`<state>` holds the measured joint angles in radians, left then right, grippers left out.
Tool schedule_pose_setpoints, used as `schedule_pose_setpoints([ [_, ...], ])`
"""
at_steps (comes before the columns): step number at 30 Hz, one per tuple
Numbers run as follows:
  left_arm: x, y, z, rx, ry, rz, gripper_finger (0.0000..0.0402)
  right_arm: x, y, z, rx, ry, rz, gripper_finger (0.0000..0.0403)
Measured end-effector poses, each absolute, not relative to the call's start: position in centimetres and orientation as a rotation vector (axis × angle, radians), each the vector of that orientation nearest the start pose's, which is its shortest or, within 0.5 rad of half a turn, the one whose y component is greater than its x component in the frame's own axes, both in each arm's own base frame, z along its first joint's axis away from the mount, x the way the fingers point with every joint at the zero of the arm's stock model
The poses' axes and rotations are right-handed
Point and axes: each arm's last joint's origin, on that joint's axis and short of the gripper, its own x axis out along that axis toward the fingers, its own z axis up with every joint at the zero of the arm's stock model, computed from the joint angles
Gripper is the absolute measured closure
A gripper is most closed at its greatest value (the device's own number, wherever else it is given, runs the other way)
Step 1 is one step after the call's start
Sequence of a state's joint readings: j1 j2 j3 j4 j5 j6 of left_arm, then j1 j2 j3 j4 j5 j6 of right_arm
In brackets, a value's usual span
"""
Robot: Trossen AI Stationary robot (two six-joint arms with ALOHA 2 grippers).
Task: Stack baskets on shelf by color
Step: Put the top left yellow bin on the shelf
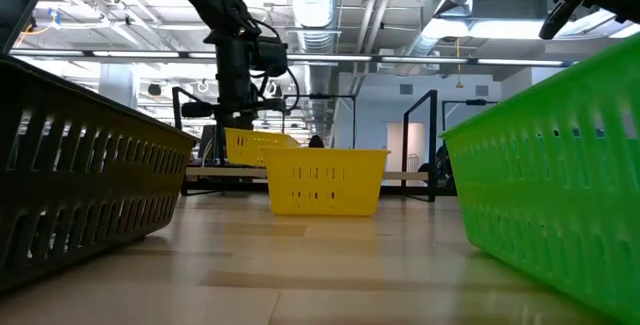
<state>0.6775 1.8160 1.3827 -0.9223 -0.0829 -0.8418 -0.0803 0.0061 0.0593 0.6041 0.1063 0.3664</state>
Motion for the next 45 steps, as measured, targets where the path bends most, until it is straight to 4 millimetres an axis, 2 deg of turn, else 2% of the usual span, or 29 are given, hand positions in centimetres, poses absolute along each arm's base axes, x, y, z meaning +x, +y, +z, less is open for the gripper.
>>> schedule_pose_setpoints([
  [11,26.1,23.6,21.7,-1.081,0.995,1.218,0.0401,7.3,-0.9,23.7,0.360,-0.685,-0.057,0.0356],
  [34,26.3,23.1,21.6,-1.033,1.026,1.238,0.0399,7.2,-0.9,23.9,0.351,-0.711,-0.050,0.0356],
  [39,26.3,23.0,21.6,-1.011,1.050,1.221,0.0376,7.2,-0.9,23.9,0.351,-0.711,-0.050,0.0356],
  [45,26.4,22.9,21.6,-1.006,1.061,1.195,0.0315,7.2,-0.9,23.9,0.350,-0.705,-0.049,0.0356],
])
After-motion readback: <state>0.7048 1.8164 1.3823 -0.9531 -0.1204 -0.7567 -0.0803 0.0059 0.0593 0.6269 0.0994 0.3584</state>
